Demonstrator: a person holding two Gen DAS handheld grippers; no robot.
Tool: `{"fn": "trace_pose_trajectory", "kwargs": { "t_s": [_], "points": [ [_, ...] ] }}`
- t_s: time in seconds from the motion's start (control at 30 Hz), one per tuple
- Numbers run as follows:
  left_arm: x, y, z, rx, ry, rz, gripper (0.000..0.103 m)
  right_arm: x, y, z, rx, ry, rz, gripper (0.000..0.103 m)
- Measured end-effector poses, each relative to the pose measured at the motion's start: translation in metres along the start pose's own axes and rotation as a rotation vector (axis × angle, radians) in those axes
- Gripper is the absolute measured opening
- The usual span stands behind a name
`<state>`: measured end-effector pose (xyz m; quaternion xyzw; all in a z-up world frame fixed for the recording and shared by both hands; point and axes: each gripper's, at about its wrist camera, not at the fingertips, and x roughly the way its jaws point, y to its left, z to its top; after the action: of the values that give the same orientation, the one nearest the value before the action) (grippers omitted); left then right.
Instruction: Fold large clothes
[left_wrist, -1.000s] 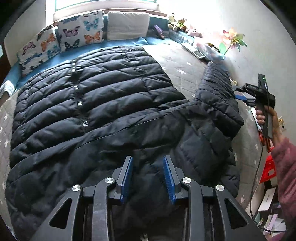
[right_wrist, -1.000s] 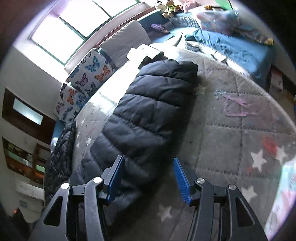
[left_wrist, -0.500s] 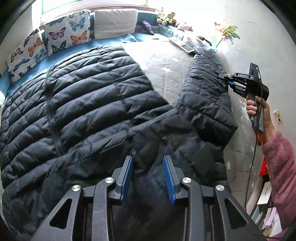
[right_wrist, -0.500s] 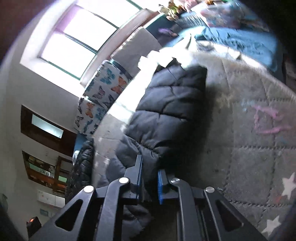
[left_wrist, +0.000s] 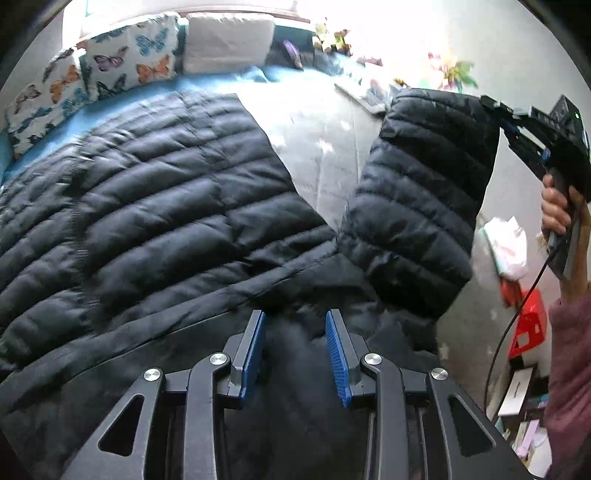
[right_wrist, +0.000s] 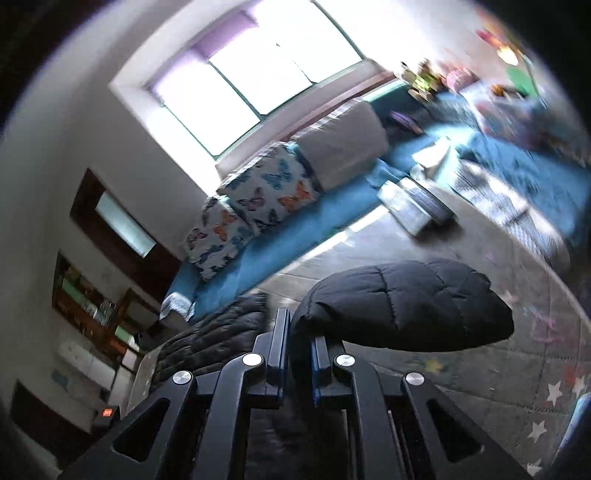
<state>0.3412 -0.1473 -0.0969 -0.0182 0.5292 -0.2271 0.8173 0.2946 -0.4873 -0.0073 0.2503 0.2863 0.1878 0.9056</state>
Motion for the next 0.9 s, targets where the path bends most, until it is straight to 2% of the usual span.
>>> {"fn": "trace_pose_trajectory", "kwargs": {
  "t_s": [0.17,0.33,0.43,0.53,0.6,0.7,0.8,0.9],
  "points": [
    [-0.072,0.036,-0.027,-0.074,-0.12,0.045,0.036,-0.017,0.08,-0.011,-0.162,-0.012,0.057,0.012],
    [-0.138,0.088,-0.079,-0.174,-0.215,0.117,0.036,-0.023,0.163,-0.046,-0.33,0.027,0.13,0.012],
    [-0.17,0.126,-0.116,-0.257,-0.254,0.133,0.036,-0.018,0.209,-0.078,-0.428,0.078,0.189,0.012],
    [-0.193,0.162,-0.16,-0.337,-0.285,0.146,0.036,0.001,0.256,-0.124,-0.544,0.154,0.219,0.012],
    [-0.204,0.18,-0.186,-0.383,-0.303,0.146,0.036,0.016,0.277,-0.153,-0.614,0.198,0.207,0.012],
    [-0.216,0.201,-0.224,-0.44,-0.318,0.134,0.036,0.051,0.302,-0.216,-0.744,0.301,0.162,0.012],
    [-0.225,0.213,-0.253,-0.469,-0.322,0.126,0.036,0.082,0.312,-0.27,-0.864,0.402,0.104,0.016],
    [-0.228,0.216,-0.27,-0.492,-0.335,0.115,0.036,0.098,0.309,-0.305,-0.938,0.462,0.05,0.016]
  ]
}}
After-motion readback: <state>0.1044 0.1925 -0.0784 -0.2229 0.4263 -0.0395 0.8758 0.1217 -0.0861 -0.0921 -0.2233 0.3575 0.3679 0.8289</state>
